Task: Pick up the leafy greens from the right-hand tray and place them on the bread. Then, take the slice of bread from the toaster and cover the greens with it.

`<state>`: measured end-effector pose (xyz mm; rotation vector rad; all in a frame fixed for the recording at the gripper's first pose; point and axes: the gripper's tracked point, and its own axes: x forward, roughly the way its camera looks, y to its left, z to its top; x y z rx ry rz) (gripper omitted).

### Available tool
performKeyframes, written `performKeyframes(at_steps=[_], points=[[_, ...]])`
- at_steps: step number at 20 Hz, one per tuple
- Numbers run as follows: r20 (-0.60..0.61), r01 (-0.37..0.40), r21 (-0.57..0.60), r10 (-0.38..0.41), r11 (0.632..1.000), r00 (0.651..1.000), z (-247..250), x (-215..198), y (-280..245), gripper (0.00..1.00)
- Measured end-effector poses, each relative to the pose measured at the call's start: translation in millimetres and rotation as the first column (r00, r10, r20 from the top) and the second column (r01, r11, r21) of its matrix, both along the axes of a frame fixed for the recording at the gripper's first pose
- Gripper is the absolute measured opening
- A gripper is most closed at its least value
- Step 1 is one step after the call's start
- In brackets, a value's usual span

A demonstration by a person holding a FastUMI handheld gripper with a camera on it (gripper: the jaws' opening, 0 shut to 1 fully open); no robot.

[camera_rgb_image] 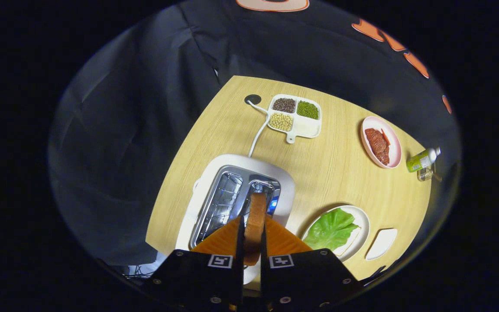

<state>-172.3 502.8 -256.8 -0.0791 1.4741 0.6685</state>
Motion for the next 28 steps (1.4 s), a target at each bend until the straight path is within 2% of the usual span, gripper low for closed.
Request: performKeyframes(at_steps=[2,6,15,17,21,28], points=[[-0.007,0.012,0.038,-0.012,0.999,1.0,6.8,3.5,-1.9,0.12],[-0.009,0.053,0.139,-0.052,0.989,0.999,27.3,12.9,-11.2,0.11],[-0.058,0.217,0.302,-0.209,0.928,0.976,57.9,42.3,-76.3,0.11],[-0.038,0.235,0.285,-0.234,0.929,0.972,47.8,48.6,-100.9,0.11],[-0.105,0.297,0.277,-0.279,0.914,0.955,22.1,42.8,-139.7,0.11],[-0.156,0.333,0.265,-0.301,0.905,0.941,-31.6,30.4,-182.7,0.11]])
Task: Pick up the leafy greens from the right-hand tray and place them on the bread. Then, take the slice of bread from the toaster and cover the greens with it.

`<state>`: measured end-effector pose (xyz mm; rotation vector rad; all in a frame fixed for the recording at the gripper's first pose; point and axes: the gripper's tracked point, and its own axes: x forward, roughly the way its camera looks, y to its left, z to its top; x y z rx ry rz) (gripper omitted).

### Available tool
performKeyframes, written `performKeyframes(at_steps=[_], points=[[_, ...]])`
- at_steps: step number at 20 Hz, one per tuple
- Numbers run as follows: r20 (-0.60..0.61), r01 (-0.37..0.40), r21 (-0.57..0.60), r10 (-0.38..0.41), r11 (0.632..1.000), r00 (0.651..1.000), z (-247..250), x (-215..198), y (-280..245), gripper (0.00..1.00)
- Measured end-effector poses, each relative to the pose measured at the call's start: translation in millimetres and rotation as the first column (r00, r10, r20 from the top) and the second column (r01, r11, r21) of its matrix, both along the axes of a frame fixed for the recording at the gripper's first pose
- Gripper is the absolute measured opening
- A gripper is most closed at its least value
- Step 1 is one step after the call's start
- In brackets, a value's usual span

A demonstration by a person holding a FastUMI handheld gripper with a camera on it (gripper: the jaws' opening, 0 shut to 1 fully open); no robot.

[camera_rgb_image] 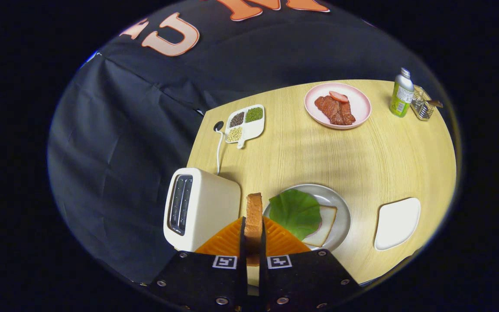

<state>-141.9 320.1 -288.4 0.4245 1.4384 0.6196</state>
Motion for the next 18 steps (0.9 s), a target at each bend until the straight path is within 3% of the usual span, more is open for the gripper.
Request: performKeyframes(at_steps=[7,10,13,15,18], points=[[0.009,0.0,0.047,0.0,0.999,1.0,-57.5,-24.9,-12.3,0.11],[-0.007,0.05,0.098,-0.05,0.994,0.999,-72.8,-27.4,-14.9,0.11],[0.049,0.05,0.025,-0.051,0.998,0.997,-98.2,-17.7,-41.1,0.12],[0.072,0.019,-0.016,-0.018,1.0,0.997,-104.4,-23.5,-48.2,0.21],[0.143,-0.033,-0.098,0.047,0.995,0.989,-116.9,-22.0,-66.1,0.44]])
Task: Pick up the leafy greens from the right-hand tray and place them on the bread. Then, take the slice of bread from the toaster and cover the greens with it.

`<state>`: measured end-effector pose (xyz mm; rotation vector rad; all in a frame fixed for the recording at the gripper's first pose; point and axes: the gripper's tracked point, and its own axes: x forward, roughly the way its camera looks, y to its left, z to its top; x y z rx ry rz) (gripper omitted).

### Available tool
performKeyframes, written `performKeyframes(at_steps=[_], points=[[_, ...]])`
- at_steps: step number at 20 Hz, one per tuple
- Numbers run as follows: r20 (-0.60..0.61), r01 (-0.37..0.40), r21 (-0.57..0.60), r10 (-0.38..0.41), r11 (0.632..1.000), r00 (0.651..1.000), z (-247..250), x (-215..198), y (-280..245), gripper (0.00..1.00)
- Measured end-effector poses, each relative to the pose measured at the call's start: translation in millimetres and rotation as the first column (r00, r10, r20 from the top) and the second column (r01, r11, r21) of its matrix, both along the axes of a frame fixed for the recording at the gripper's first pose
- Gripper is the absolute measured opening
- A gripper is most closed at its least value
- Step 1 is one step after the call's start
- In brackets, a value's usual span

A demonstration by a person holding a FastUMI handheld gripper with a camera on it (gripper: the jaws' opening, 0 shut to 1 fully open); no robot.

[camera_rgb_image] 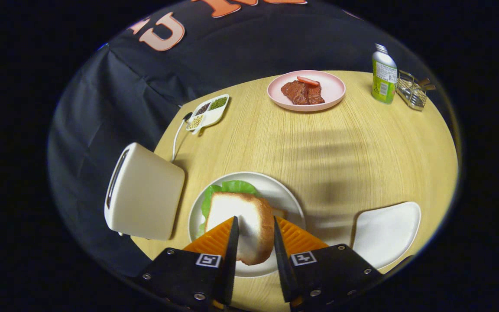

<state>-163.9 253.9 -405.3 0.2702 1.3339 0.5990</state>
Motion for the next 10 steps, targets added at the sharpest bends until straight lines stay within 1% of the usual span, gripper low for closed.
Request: performKeyframes(at_steps=[1,2,4,5,7,9,10], points=[[0.027,-0.013,-0.022,0.013,1.0,1.0,-1.4,2.3,-4.0,0.51],[0.066,-0.003,-0.058,0.007,0.998,0.998,-2.4,8.2,-11.7,0.64],[0.182,0.044,-0.099,-0.025,0.994,0.983,4.0,30.6,-24.8,0.79],[0.234,0.067,-0.089,-0.044,0.994,0.971,17.1,40.7,-27.0,0.8],[0.349,0.102,-0.062,-0.074,0.993,0.934,49.5,62.2,-35.8,0.83],[0.45,0.119,-0.045,-0.086,0.992,0.889,85.5,82.1,-50.7,0.87],[0.497,0.129,-0.038,-0.094,0.991,0.863,104.0,92.1,-56.4,0.92]])
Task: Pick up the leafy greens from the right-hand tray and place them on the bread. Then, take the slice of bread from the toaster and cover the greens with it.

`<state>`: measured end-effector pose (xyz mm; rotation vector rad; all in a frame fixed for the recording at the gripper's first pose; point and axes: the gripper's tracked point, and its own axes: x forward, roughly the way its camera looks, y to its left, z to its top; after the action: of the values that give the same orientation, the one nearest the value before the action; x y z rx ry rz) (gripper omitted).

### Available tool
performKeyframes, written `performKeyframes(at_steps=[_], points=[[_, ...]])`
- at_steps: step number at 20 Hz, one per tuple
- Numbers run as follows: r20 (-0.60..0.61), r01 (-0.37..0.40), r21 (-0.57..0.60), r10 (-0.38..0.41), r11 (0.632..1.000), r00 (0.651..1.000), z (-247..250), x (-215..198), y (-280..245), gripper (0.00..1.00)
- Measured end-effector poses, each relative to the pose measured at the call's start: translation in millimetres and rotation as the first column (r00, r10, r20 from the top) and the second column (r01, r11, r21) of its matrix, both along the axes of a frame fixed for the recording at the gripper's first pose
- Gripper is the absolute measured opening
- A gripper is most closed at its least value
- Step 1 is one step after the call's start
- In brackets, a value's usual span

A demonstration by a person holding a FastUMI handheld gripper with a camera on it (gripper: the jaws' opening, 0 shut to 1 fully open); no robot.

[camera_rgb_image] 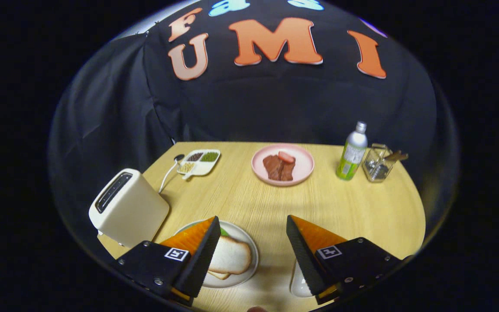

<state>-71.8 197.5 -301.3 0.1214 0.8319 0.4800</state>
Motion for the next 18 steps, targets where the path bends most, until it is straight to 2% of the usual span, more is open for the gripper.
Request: performKeyframes(at_steps=[4,8,14,18], points=[[0.202,0.061,0.041,-0.068,0.997,0.977,81.3,35.6,-25.2,0.97],[0.371,0.131,0.1,-0.16,0.986,0.915,154.9,59.4,-49.8,0.97],[0.558,0.231,0.102,-0.248,0.968,0.792,233.2,78.7,-100.8,0.97],[0.671,0.301,0.091,-0.282,0.949,0.686,268.9,83.1,-127.2,0.97]])
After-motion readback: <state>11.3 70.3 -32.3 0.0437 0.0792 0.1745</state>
